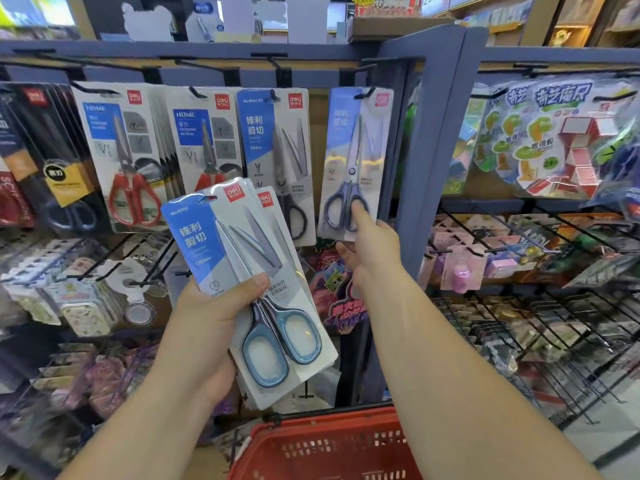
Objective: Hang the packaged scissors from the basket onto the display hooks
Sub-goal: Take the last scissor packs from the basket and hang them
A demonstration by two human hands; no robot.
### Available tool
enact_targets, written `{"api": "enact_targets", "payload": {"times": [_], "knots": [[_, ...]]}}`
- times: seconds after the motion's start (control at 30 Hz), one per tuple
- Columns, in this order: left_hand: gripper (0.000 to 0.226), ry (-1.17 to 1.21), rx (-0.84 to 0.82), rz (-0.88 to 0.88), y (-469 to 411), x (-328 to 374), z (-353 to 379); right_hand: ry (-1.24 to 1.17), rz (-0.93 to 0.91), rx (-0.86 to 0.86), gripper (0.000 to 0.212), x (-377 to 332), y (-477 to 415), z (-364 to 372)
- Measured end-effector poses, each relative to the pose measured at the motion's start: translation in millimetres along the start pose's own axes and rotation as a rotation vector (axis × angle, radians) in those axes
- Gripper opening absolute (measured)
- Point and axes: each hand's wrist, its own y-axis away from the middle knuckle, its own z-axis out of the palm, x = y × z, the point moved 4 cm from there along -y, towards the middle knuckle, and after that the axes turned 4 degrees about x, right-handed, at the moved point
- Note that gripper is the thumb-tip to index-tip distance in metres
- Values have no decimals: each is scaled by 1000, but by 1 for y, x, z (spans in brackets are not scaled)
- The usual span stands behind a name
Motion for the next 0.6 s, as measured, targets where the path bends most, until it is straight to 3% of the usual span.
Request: {"api": "enact_targets", "payload": {"times": [0.07, 0.2, 0.37, 0.5, 0.53, 0.6], "knots": [[54, 0, 1, -9, 1, -1, -3, 38, -5, 21, 25, 3, -16, 6], [53, -7, 10, -5, 3, -2, -8, 236, -34, 92, 77, 5, -41, 12], [53, -9, 22, 11, 6, 0, -12, 405, -136, 206, 68, 3, -54, 7], [51, -9, 34, 7, 9, 0, -19, 338, -112, 89, 83, 23, -18, 0], [51, -9, 43, 4, 10, -1, -22, 305, -125, 35, 78, 29, -1, -4], [53, -4, 65, -8, 11, -4, -27, 278, -163, -98, 41, 38, 35, -14]]}}
